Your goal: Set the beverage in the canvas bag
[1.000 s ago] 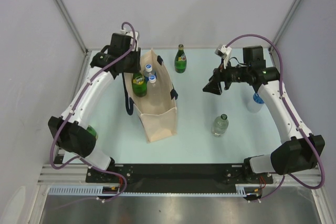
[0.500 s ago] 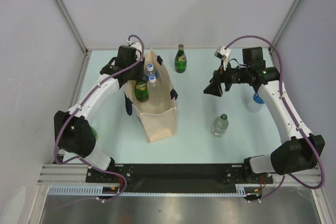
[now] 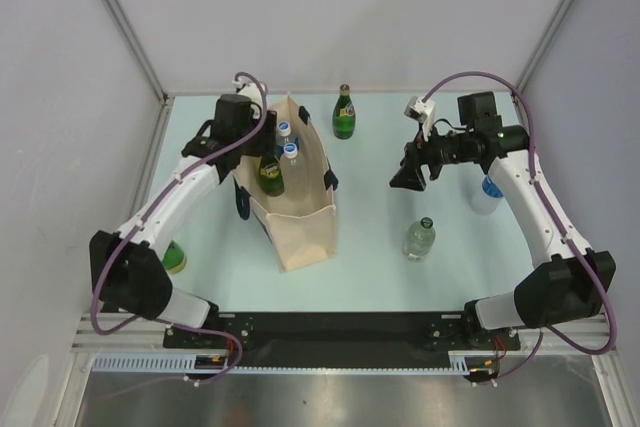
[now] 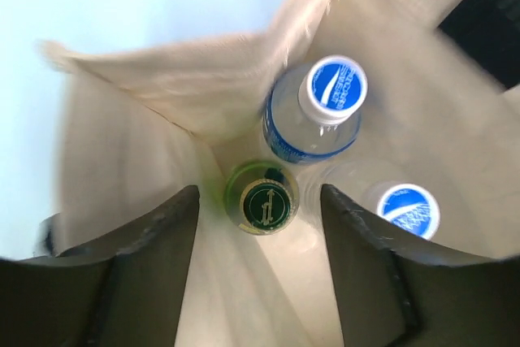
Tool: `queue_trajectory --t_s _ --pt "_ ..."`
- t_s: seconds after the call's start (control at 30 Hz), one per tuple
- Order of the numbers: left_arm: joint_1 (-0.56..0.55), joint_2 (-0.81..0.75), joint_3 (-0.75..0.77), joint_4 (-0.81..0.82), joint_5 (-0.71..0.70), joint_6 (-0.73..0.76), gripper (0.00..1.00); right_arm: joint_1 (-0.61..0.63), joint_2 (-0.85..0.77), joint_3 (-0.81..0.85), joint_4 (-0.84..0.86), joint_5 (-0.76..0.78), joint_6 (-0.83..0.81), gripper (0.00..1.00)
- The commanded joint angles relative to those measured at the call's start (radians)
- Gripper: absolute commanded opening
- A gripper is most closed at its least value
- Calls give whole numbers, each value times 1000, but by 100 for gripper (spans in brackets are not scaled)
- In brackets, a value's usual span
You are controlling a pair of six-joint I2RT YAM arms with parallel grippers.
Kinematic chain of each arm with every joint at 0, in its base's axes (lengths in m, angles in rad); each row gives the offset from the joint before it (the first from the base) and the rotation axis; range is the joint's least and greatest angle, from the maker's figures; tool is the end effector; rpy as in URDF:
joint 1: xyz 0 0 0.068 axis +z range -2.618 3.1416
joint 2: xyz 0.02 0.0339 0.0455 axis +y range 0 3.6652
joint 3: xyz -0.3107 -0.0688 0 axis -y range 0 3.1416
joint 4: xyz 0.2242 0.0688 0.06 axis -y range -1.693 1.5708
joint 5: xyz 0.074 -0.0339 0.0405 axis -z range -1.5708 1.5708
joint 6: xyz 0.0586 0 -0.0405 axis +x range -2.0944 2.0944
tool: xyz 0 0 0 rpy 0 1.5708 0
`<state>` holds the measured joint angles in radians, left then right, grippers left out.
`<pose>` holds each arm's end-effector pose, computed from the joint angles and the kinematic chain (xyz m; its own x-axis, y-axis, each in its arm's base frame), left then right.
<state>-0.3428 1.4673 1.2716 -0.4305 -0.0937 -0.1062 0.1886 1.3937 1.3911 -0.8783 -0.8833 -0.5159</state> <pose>0.3096 -0.1047 0.3602 -0.5768 0.0938 -0.8115 0.2033 0.9786 -0.0314 0.2473 0.0933 0.3930 -0.3620 -0.3878 -0.8477 -0.8975 0.3907 0.2045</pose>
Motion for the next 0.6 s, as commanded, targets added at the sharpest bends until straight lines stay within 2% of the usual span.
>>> queue_trajectory --t_s 0.0,0.13,0.27,0.43,0.57 --pt "2 -126 75 61 -47 -12 70 3 -1 77 -85 -42 -93 79" --pt "2 -177 136 9 -43 -12 81 3 -18 103 -145 -54 -165 82" --pt "2 -242 160 -39 -9 -42 88 3 -42 117 -252 -62 -280 85" --pt "2 -364 89 -57 18 -118 95 -11 -99 88 -341 -37 -337 87" --pt "2 -482 25 -79 18 -161 98 -35 -142 46 -415 33 -372 87"
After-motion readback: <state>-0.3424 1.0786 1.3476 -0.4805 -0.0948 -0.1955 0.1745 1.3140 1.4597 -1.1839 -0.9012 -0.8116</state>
